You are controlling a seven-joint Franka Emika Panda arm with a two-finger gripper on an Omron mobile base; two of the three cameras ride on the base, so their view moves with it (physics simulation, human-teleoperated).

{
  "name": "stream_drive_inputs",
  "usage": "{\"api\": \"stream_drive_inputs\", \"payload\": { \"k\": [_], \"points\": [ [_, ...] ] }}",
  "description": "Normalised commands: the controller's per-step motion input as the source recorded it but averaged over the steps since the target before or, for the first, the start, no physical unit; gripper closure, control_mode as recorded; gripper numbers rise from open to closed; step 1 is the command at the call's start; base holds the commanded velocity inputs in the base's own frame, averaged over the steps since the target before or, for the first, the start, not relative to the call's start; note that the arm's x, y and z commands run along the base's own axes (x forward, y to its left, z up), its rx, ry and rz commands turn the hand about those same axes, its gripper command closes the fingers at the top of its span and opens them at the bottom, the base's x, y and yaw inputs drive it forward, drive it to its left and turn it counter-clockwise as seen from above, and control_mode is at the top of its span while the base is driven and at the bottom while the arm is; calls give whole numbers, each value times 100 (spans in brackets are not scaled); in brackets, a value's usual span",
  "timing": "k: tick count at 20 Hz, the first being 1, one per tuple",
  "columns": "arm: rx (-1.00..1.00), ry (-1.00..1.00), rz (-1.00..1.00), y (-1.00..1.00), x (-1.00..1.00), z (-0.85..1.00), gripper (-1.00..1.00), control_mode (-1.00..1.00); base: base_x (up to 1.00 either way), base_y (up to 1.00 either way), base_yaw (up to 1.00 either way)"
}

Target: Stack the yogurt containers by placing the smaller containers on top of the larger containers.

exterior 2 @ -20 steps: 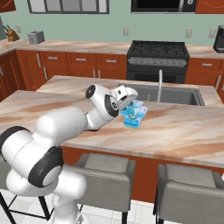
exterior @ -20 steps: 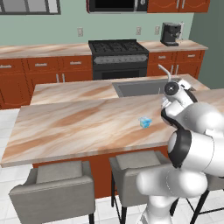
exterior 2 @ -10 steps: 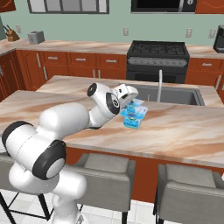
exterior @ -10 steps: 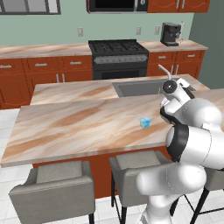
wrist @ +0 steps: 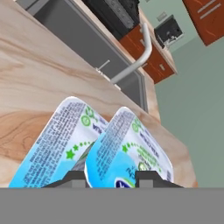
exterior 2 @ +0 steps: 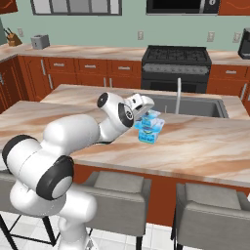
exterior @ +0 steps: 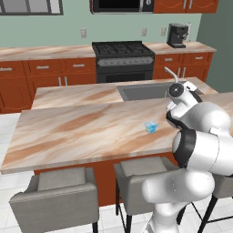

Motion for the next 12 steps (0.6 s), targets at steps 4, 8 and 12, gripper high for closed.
{"api": "stream_drive_inputs", "payload": {
  "k": [4, 8, 12],
  "points": [
    [0, 3, 0, 0, 0, -2, 100, -100, 0, 0, 0],
    [0, 3, 0, 0, 0, 0, -100, -100, 0, 0, 0],
    [0, 3, 0, 0, 0, 0, -100, -100, 0, 0, 0]
  ]
}}
